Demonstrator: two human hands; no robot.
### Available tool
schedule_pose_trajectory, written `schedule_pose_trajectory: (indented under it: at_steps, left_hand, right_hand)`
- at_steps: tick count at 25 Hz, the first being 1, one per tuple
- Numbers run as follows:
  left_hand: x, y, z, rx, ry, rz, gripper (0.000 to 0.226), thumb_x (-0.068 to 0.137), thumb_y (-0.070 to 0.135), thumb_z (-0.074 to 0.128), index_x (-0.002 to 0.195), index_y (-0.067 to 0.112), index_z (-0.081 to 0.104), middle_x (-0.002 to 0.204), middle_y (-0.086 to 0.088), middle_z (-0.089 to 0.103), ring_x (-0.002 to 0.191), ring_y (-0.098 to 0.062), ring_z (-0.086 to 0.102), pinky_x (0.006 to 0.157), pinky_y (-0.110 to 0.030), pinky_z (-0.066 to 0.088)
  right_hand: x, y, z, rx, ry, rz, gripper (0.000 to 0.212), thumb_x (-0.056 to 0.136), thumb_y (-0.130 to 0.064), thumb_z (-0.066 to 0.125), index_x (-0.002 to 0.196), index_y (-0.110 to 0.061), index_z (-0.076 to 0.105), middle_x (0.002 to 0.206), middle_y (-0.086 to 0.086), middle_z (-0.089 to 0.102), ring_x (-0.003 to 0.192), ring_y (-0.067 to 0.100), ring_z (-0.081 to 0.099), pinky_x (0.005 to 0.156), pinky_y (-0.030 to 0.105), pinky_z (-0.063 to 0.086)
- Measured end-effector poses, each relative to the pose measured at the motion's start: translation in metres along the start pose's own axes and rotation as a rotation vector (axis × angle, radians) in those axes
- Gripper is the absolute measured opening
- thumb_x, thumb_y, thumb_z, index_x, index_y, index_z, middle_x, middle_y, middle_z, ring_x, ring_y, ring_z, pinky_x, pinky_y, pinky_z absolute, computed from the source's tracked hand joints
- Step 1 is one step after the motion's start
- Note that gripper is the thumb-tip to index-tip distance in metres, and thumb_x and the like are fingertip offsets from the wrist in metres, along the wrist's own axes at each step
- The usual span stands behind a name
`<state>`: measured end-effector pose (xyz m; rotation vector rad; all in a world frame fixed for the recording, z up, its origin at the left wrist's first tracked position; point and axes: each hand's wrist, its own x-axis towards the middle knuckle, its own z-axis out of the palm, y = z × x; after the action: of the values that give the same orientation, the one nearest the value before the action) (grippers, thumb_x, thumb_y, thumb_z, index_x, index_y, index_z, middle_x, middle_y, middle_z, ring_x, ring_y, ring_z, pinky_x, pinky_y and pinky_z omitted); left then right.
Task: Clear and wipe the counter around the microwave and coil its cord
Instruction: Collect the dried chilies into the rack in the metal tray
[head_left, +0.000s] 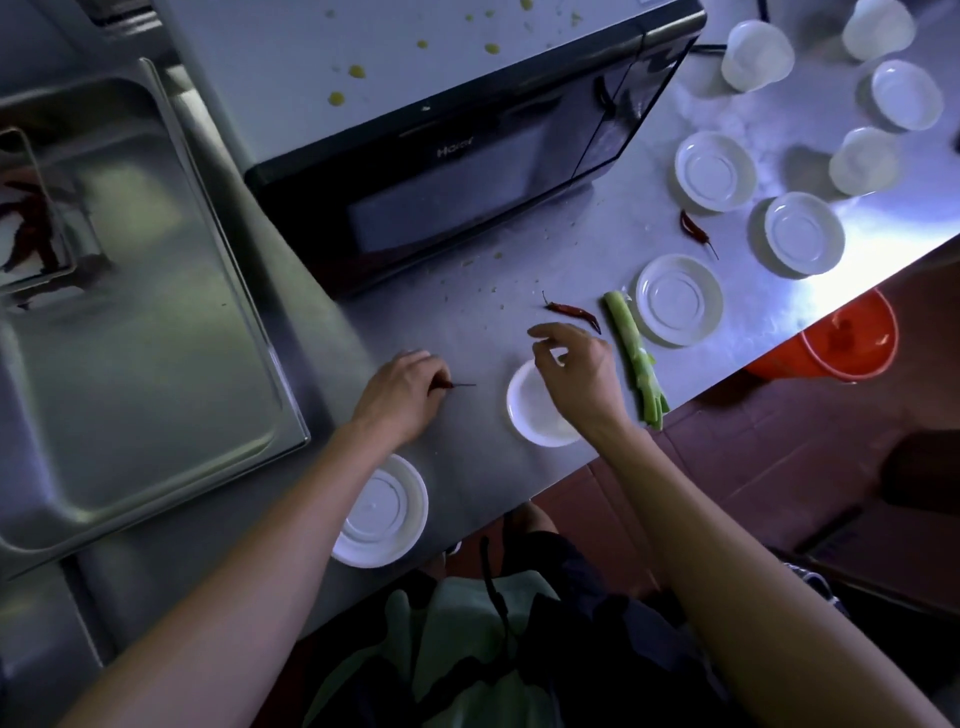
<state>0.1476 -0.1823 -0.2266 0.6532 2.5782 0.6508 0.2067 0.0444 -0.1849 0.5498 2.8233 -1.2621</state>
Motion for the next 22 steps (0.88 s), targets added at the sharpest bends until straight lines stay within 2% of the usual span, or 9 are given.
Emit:
schedule_pose_trajectory:
  at_steps: [2,4,8,10,14,18,22]
  left_hand:
    - [0.014,0.015,-0.008,-0.062,0.054,-0.007,0.009,0.085,0.015,0.070,0.093,0.017,0.066,0.094,0.001,0.064,0.094,-0.023,0.059,0.081,-0.035,0.049]
    - [0.029,0.031,-0.014,-0.112,0.090,-0.001,0.012,0.084,0.015,0.071,0.095,0.017,0.068,0.093,0.003,0.067,0.089,-0.021,0.062,0.078,-0.034,0.050]
    - [0.053,0.059,-0.013,-0.110,0.127,-0.030,0.014,0.086,0.017,0.072,0.099,0.020,0.072,0.088,0.007,0.065,0.079,-0.014,0.058,0.074,-0.026,0.047]
    - [0.060,0.067,-0.009,-0.101,0.119,-0.059,0.013,0.087,0.018,0.071,0.100,0.021,0.073,0.086,0.009,0.063,0.078,-0.013,0.058,0.074,-0.024,0.045]
    - [0.068,0.079,-0.001,-0.099,0.085,-0.113,0.010,0.088,0.021,0.071,0.097,0.024,0.072,0.083,0.014,0.058,0.075,-0.010,0.056,0.074,-0.028,0.048]
    - [0.071,0.084,0.001,-0.085,0.090,-0.155,0.009,0.088,0.022,0.071,0.096,0.026,0.070,0.082,0.018,0.056,0.074,-0.006,0.053,0.073,-0.028,0.049]
    - [0.072,0.086,-0.003,-0.081,0.107,-0.182,0.007,0.088,0.023,0.070,0.094,0.026,0.070,0.080,0.017,0.054,0.075,-0.007,0.053,0.073,-0.029,0.048]
  right_hand:
    - [0.019,0.014,-0.014,-0.013,-0.005,0.012,0.026,0.092,-0.011,0.062,0.116,-0.016,0.072,0.113,-0.009,0.070,0.095,0.010,0.066,0.083,0.028,0.053]
    - [0.037,0.028,-0.028,-0.089,-0.023,0.003,0.029,0.092,-0.011,0.062,0.118,-0.018,0.072,0.104,-0.019,0.062,0.095,0.013,0.064,0.079,0.028,0.051]
    - [0.071,0.057,-0.040,-0.224,-0.091,-0.131,0.029,0.083,0.001,0.060,0.104,-0.012,0.075,0.099,0.009,0.073,0.093,0.036,0.062,0.081,0.038,0.049]
    - [0.083,0.065,-0.036,-0.288,-0.143,-0.188,0.026,0.081,0.000,0.061,0.100,-0.012,0.075,0.099,0.009,0.073,0.090,0.037,0.062,0.080,0.040,0.049]
    - [0.103,0.075,-0.027,-0.388,-0.239,-0.273,0.028,0.084,-0.004,0.059,0.107,-0.014,0.072,0.107,0.007,0.070,0.095,0.035,0.060,0.078,0.044,0.050]
    - [0.115,0.082,-0.023,-0.446,-0.287,-0.290,0.014,0.092,-0.009,0.058,0.103,-0.010,0.067,0.096,0.010,0.064,0.092,0.035,0.056,0.071,0.046,0.050]
    - [0.121,0.080,-0.020,-0.528,-0.322,-0.302,0.020,0.087,-0.007,0.054,0.103,-0.011,0.066,0.093,0.010,0.062,0.090,0.037,0.058,0.064,0.036,0.045]
